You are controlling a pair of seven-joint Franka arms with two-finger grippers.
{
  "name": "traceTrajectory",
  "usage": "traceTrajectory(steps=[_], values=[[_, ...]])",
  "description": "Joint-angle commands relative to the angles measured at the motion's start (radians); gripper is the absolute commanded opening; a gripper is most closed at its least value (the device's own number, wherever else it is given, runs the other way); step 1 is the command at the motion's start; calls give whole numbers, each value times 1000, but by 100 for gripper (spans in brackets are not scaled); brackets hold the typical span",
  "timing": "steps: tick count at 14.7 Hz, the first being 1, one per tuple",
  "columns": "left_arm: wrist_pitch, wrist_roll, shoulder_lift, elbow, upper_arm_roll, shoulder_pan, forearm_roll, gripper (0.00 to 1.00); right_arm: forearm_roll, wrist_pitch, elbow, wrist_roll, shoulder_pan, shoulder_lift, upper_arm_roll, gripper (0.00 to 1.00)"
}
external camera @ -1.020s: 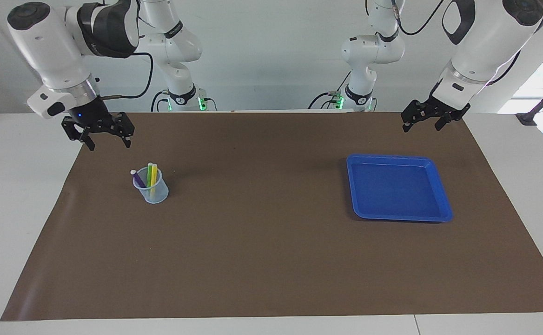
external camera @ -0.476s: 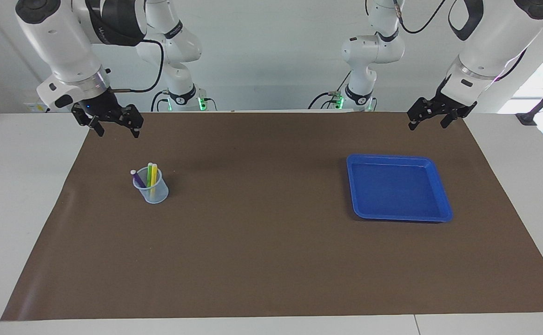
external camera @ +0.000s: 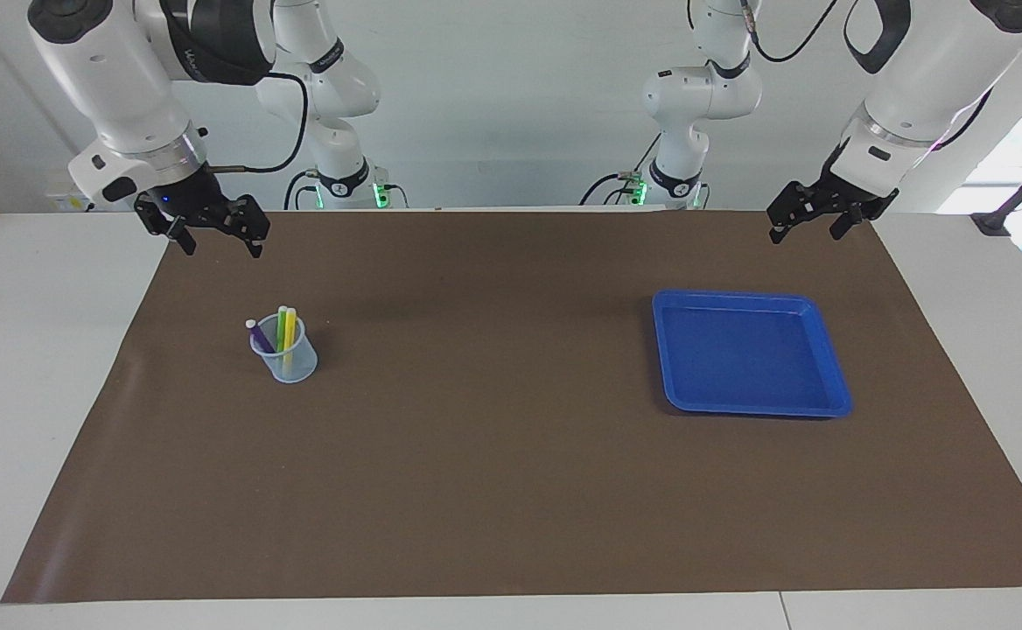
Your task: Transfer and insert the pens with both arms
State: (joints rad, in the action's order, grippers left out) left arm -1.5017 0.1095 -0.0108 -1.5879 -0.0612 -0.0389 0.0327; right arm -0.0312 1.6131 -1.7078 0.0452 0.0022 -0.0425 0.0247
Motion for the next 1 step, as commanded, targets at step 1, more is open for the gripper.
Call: traceTrajectory(steps=[1], values=[[5, -7, -14, -9, 1, 4, 7, 100, -7, -15, 17, 8, -18, 9, -16, 100]])
